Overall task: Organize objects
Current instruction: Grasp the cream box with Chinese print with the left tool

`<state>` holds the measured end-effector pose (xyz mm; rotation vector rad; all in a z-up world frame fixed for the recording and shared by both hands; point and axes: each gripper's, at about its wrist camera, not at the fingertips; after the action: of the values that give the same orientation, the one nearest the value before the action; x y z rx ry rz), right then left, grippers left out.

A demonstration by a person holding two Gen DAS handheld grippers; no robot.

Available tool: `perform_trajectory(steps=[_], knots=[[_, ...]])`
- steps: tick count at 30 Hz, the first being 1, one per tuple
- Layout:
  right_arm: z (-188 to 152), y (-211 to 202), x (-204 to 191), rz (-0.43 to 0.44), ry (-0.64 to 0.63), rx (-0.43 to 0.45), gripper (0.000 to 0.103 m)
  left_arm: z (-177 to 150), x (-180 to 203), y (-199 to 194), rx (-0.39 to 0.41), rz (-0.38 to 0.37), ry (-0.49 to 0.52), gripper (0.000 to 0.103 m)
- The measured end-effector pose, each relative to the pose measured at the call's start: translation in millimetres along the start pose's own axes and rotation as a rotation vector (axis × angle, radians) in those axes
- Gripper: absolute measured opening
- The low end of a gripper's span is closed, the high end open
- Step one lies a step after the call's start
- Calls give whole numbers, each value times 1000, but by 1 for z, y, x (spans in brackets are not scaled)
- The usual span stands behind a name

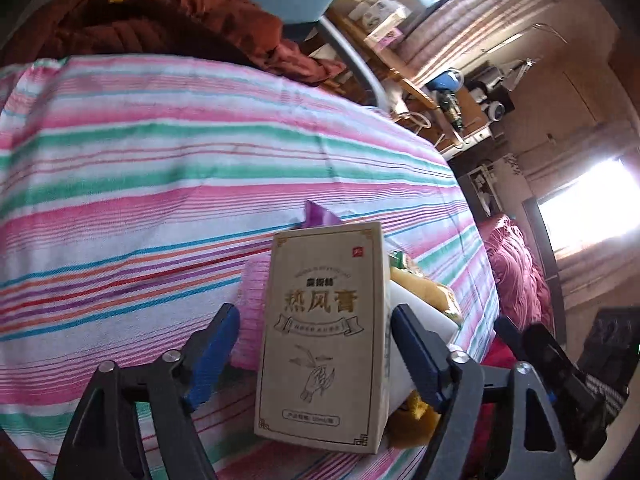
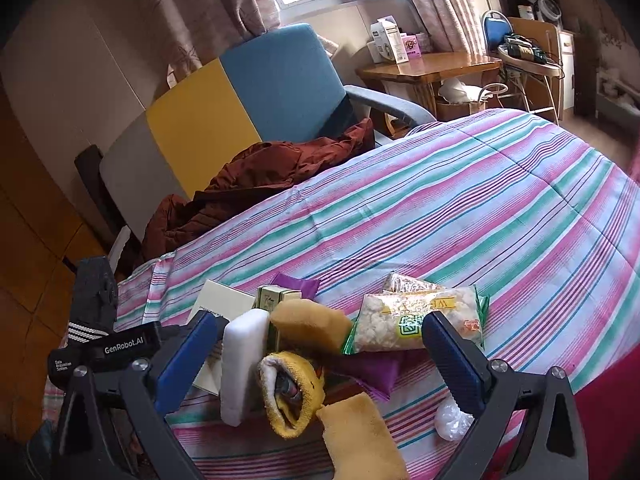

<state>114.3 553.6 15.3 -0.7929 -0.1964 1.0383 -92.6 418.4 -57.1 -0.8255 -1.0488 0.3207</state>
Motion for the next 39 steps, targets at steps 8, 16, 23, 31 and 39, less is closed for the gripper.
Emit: perform_trajectory(steps=[8,16,23,31,39], knots=[[-1,7,3,4,12,-31,103,-47,9,-48,120,80,147,52],[-2,10,3,-25,5,-45,103,-116,7,-77,90,99,236,52],[-2,10,0,-35,-9,-43,103,-140,12,-113,95,36,197,52],[-4,11,-5,-23,-23,-47,103,-146,8,-98,81,211,172,56],[-5,11,-10,-23,-48,-50,103,-144,12,-60,60,286,209,66]])
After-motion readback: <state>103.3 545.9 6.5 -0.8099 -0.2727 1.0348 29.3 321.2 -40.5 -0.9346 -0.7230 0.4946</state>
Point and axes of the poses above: each gripper's, at about its wrist camera, not at the fingertips, and y roughly the way its jaws point, x to its right, z to its top, and after that the axes turned 12 degrees about -y, right-handed
